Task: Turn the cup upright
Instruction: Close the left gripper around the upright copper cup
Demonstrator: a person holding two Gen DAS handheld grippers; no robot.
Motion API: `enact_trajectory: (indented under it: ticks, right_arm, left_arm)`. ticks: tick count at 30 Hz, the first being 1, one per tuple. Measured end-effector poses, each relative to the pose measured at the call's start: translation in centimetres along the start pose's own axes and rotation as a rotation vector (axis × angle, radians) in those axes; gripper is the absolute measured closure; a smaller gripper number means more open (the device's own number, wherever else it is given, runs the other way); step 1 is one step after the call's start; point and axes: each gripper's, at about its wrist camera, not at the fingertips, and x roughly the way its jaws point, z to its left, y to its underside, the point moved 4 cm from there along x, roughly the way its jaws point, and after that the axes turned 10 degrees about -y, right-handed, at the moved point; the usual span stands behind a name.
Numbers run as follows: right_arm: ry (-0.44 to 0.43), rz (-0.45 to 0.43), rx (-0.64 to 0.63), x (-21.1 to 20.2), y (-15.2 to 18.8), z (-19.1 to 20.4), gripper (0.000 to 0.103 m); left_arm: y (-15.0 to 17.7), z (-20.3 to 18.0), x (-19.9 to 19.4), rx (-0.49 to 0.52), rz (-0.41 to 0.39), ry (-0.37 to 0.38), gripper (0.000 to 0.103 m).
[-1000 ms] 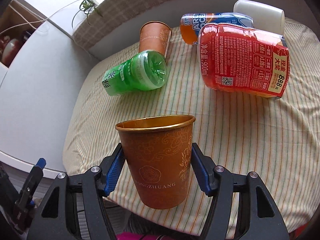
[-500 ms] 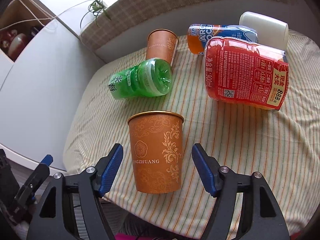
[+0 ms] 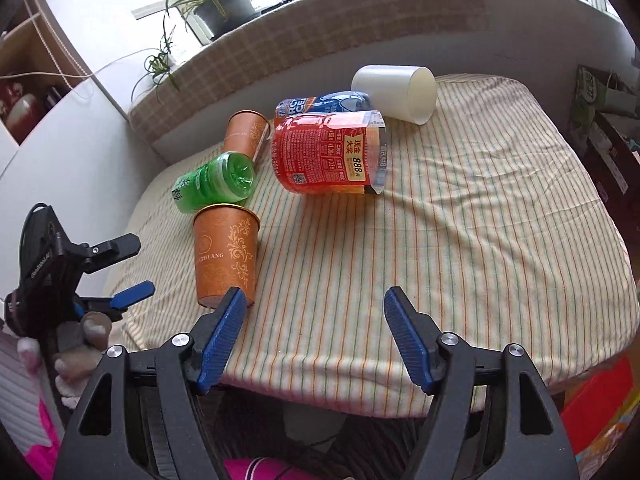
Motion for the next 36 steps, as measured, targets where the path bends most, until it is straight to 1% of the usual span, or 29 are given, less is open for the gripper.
enact_trajectory:
  ticks: [3,7,10,14,15,16,18,24,28,31,36]
  right_arm:
    - [0.024,-0.022,0.035,-1.2,0.4,-1.4,0.032]
    - [0.034,-0.024,0.074,-1.6,0.7,-2.7,0.032]
    - [0.038,-0.021,0.09,-1.7,1.0,-3.4,0.032]
    - [0.039,-0.023,0.105,-1.9,1.1,-4.1,0.032]
    - [0.04,-0.024,0.106,-1.9,1.2,-4.2,0.032]
    - [0.041,-0.024,0.107,-1.9,1.2,-4.2,0.032]
    - [0.044,-0.024,0.107,-1.9,1.2,-4.4,0.032]
    - [0.056,-0.02,0.108,-1.7,1.3,-4.8,0.032]
    - [0.059,-0.014,0.111,-1.5,1.2,-5.0,0.032]
    - [0.062,-0.015,0.11,-1.4,1.2,-5.0,0.032]
    - [0.066,-0.014,0.119,-1.2,1.1,-5.1,0.032]
  left_arm:
    - [-0.4,-0.7,1.5,-0.02,0.043,0.02,0.0]
    - [-1.2,-1.0,3.0,-0.042,0.071,0.027,0.001]
    - [-1.4,-1.4,4.1,-0.047,0.091,0.03,0.008]
    - [-1.4,-1.9,5.5,-0.039,0.109,0.02,0.009]
    - [-1.4,-2.0,5.8,-0.039,0.114,0.02,0.011]
    - [-1.3,-2.1,6.1,-0.038,0.121,0.018,0.016]
    - [-1.3,-2.1,6.6,-0.04,0.134,0.018,0.018]
    - [-1.4,-2.4,7.1,-0.028,0.136,0.005,0.021]
    - [-1.5,-2.6,7.3,-0.008,0.134,-0.007,0.031]
    - [-1.6,-2.6,7.5,-0.007,0.138,-0.008,0.034]
    - [-1.6,-2.9,6.8,0.02,0.106,-0.019,0.034]
